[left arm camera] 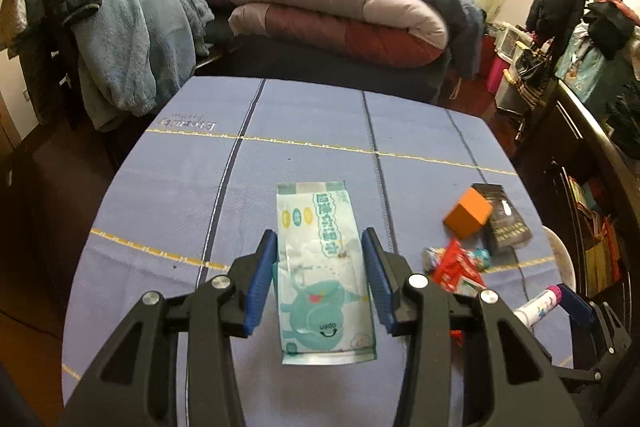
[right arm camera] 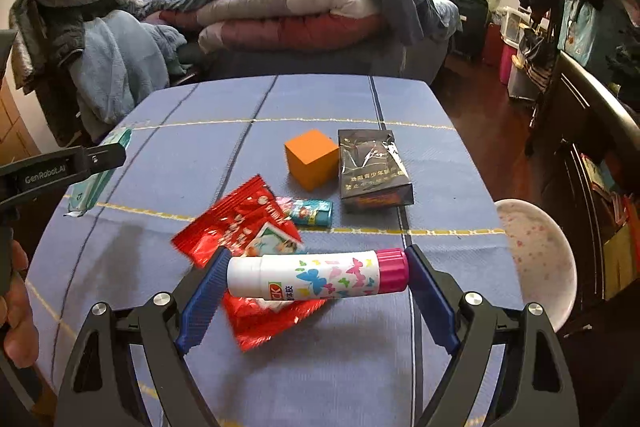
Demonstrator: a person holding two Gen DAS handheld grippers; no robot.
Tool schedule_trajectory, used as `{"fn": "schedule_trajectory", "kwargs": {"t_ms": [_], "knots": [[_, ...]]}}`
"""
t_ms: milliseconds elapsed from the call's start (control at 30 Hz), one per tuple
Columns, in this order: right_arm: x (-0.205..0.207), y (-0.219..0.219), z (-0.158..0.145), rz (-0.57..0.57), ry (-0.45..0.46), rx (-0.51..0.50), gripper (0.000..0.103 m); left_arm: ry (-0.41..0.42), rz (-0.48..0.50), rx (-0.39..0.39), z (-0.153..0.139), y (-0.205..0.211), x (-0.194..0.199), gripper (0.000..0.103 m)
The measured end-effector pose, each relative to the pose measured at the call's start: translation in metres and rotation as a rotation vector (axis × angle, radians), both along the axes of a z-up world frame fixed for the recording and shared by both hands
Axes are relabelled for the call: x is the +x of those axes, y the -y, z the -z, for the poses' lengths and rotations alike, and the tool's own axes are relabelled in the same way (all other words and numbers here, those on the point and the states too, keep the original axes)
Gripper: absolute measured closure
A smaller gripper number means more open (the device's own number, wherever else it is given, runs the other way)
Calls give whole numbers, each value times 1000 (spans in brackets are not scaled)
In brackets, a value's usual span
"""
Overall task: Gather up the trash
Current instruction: 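Carry the wipes pack and glue stick over the wastebasket with both tools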
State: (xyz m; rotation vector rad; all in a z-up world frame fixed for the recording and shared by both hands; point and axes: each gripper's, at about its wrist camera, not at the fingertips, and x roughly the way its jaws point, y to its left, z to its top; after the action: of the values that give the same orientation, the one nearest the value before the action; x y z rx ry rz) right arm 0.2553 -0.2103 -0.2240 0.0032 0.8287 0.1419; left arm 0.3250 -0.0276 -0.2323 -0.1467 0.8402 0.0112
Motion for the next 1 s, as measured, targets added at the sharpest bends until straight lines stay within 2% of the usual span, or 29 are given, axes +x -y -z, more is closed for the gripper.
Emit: {"fn": "schedule_trajectory", "kwargs": {"t_ms": [500, 1000], "knots": [[-62, 17, -30, -10, 69, 7, 17, 94, 110, 16, -47, 44, -62, 58], [-85, 75, -39, 80, 98, 36, 17, 136, 240, 18, -66, 111, -74, 58]]}}
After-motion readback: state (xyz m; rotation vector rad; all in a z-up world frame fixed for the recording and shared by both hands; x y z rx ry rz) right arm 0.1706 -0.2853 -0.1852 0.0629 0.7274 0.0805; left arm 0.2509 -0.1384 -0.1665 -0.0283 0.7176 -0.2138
